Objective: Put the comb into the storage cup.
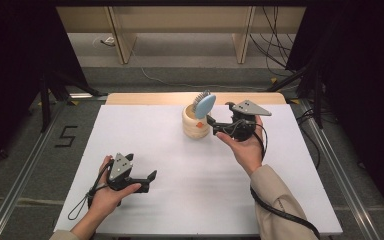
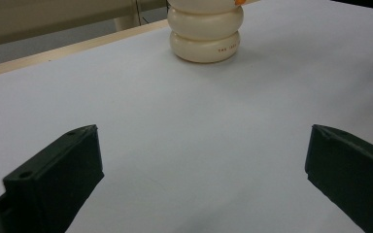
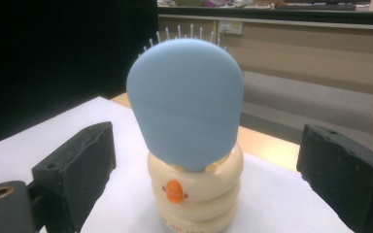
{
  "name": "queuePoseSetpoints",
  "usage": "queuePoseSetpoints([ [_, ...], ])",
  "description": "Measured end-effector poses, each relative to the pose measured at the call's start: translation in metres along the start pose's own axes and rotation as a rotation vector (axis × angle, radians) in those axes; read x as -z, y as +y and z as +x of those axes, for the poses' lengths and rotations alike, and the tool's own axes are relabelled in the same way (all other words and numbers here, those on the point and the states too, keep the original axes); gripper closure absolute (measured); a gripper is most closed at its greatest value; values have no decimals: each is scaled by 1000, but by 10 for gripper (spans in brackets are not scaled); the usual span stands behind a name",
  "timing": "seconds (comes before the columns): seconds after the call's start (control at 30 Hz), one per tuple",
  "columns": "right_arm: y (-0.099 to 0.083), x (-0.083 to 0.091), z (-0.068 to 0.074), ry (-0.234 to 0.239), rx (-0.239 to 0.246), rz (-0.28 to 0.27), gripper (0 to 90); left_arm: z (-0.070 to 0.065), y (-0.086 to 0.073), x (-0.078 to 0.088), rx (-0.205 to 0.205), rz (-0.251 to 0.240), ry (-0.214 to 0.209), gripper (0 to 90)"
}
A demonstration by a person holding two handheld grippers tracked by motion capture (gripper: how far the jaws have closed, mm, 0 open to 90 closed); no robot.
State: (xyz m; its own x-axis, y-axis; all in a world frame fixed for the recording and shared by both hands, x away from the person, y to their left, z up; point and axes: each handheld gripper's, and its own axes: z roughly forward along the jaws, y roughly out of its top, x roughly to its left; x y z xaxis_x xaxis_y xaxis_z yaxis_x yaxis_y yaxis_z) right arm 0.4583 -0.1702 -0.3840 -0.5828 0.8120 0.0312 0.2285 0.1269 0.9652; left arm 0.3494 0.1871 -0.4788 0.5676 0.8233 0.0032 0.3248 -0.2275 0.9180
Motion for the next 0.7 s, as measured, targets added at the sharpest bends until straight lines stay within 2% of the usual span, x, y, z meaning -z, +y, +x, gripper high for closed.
queuePoseSetpoints([
  [0.27, -10, 10, -2, -9, 20, 27, 78, 0, 0, 0, -1, 0, 1, 0],
  [0.7, -20, 37, -14, -23, 15, 50, 78, 0, 0, 0, -1, -2, 5, 0],
])
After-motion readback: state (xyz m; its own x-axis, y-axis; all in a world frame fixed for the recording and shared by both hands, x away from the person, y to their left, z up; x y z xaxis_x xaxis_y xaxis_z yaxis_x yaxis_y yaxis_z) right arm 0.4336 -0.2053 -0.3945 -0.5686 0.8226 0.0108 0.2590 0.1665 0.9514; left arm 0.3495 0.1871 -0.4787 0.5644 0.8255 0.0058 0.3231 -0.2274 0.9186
